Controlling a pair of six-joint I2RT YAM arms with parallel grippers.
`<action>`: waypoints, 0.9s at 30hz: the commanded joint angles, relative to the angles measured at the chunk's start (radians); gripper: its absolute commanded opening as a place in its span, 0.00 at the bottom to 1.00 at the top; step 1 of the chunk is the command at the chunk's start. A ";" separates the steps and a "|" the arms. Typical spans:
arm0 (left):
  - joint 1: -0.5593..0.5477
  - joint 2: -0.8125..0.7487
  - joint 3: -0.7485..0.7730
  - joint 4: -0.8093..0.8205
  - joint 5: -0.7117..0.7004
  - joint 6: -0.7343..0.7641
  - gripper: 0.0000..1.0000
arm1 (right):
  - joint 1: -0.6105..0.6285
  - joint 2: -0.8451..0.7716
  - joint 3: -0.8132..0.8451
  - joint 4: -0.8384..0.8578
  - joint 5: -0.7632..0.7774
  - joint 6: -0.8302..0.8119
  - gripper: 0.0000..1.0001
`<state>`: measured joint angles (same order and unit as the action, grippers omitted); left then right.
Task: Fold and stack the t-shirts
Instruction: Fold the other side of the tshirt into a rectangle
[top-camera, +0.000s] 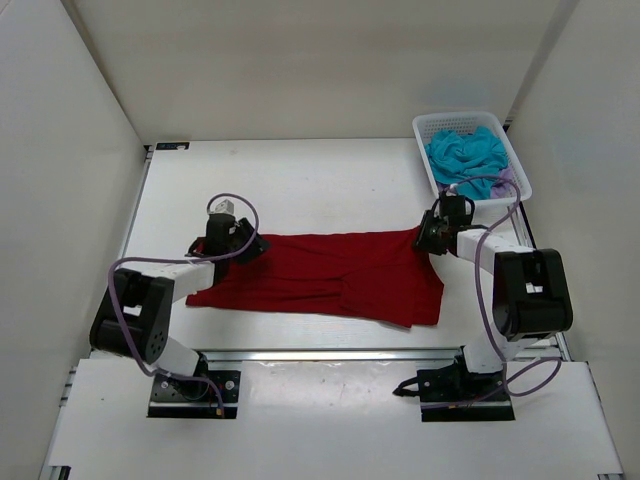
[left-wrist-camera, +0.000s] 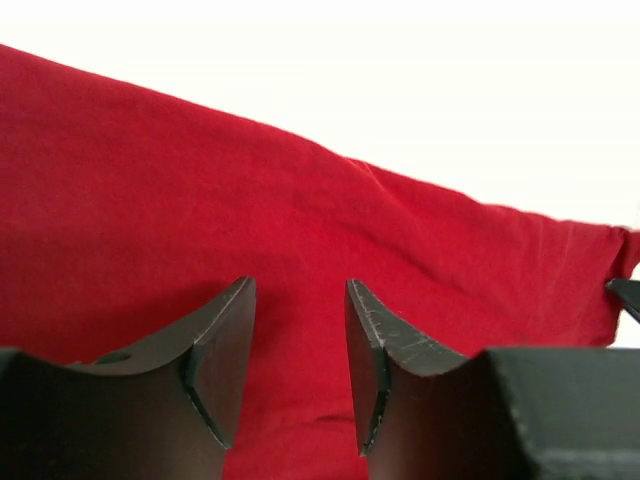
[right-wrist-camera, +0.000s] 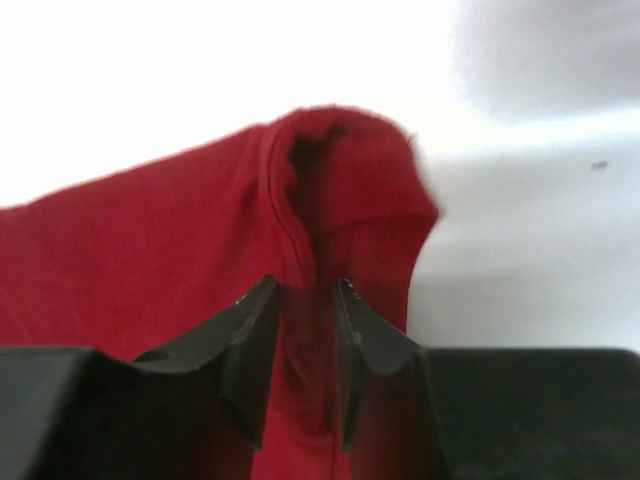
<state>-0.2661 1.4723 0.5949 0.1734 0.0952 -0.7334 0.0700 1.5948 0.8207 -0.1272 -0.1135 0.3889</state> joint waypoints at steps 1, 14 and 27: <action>0.050 0.035 0.031 0.051 0.070 -0.035 0.51 | -0.006 0.016 0.038 0.069 0.060 -0.002 0.27; 0.133 0.088 0.058 0.069 0.074 -0.046 0.51 | -0.068 0.086 0.078 0.201 -0.104 0.044 0.11; 0.370 0.178 -0.006 0.136 0.202 -0.165 0.49 | -0.167 0.060 -0.018 0.218 -0.040 0.113 0.00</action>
<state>0.0559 1.6566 0.6182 0.3023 0.2810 -0.8700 -0.0677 1.6802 0.8093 0.0505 -0.1974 0.4778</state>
